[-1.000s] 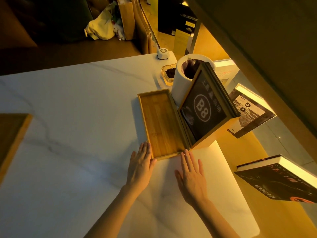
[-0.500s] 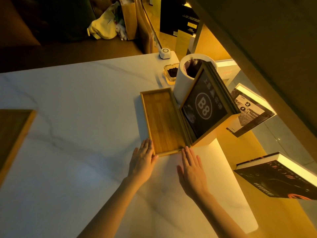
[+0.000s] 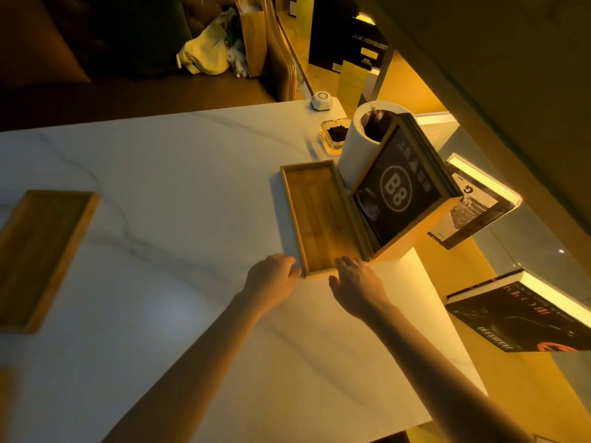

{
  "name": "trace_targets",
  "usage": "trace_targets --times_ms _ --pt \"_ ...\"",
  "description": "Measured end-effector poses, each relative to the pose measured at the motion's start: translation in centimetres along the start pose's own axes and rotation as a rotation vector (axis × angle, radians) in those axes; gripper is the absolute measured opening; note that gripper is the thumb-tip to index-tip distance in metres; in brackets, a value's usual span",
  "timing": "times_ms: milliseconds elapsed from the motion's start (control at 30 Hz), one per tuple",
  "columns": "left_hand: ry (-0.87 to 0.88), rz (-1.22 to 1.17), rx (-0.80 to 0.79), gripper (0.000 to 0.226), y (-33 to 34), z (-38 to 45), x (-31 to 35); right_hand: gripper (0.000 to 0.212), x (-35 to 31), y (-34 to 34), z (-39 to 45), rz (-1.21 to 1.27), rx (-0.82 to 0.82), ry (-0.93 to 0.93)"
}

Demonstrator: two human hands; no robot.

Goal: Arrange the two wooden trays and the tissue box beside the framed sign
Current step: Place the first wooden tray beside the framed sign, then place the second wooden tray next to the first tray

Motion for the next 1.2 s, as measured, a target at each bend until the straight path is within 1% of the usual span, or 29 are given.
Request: trace_targets --times_ms 100,167,267,467,567,633,667,800,933,1000,1067,1133,1200 --pt "0.035 -0.014 0.069 0.031 -3.0 -2.1 -1.3 0.032 -3.5 -1.2 0.5 0.02 -0.065 -0.067" --pt "0.033 -0.022 0.117 0.03 -5.4 -3.9 -2.5 0.03 -5.9 -2.4 0.8 0.036 -0.058 -0.094" --pt "-0.016 -0.052 0.194 0.032 -9.0 -7.1 -5.3 0.029 -10.8 -4.4 1.1 0.014 -0.022 -0.182" --pt "-0.14 0.007 0.431 0.027 -15.3 -14.7 -13.3 0.026 -23.0 -7.7 0.4 -0.038 0.19 -0.429" --pt "-0.144 0.042 0.57 0.022 -17.3 -18.9 -17.7 0.023 -29.0 -7.6 -0.4 0.003 0.279 -0.529" --pt "-0.132 0.082 0.63 0.02 -18.0 -21.5 -20.5 0.022 -32.5 -6.5 -0.7 0.043 0.319 -0.569" --pt "-0.133 0.097 0.643 0.022 -18.2 -22.5 -22.0 0.021 -34.1 -5.8 -0.8 0.059 0.332 -0.586" --pt "-0.135 0.136 0.575 0.043 -18.3 -24.8 -28.9 0.022 -39.6 -1.7 -0.7 0.13 0.32 -0.619" --pt "-0.175 0.161 0.458 0.051 -17.3 -25.5 -35.9 0.044 -43.3 3.9 1.5 0.125 0.167 -0.535" --pt "-0.231 0.16 0.373 0.055 -16.3 -25.3 -39.5 0.055 -44.2 6.7 2.7 0.115 0.086 -0.452" --pt "-0.308 0.133 0.229 0.061 -14.4 -24.7 -43.2 0.065 -44.6 9.7 3.9 0.097 0.006 -0.368" --pt "-0.36 0.124 0.096 0.065 -12.3 -24.3 -46.2 0.071 -45.1 12.1 4.7 0.055 -0.037 -0.314" --pt "-0.389 0.069 0.028 0.068 -10.9 -24.0 -48.3 0.074 -45.6 14.0 5.5 0.008 -0.067 -0.274"
Point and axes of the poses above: each hand's wrist, its own z-axis towards the middle knuckle, its own y-axis out of the palm, x = y × z, the point moved 10 cm from there along z, towards the middle knuckle, and after that the axes turned 12 degrees about -x, right-handed, at the moved point
